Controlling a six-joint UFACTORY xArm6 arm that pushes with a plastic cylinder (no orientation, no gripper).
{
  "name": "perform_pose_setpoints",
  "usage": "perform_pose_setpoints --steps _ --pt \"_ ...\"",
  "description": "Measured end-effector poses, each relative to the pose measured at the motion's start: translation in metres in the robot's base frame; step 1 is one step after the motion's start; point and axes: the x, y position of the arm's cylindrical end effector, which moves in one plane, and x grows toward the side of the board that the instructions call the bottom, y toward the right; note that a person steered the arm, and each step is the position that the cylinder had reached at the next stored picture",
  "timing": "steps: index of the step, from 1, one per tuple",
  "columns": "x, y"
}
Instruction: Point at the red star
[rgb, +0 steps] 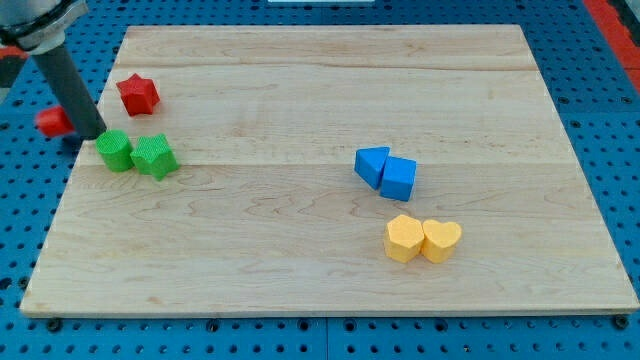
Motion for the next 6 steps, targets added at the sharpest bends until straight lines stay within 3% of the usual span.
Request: perform_pose_setpoints --steps 2,3,4,5,6 --pt "0.005 -0.03" --pt "-0.03 -0.018" --pt "-0.064 0.03" --pt "-0.058 0.058" --pt "-0.023 -0.007"
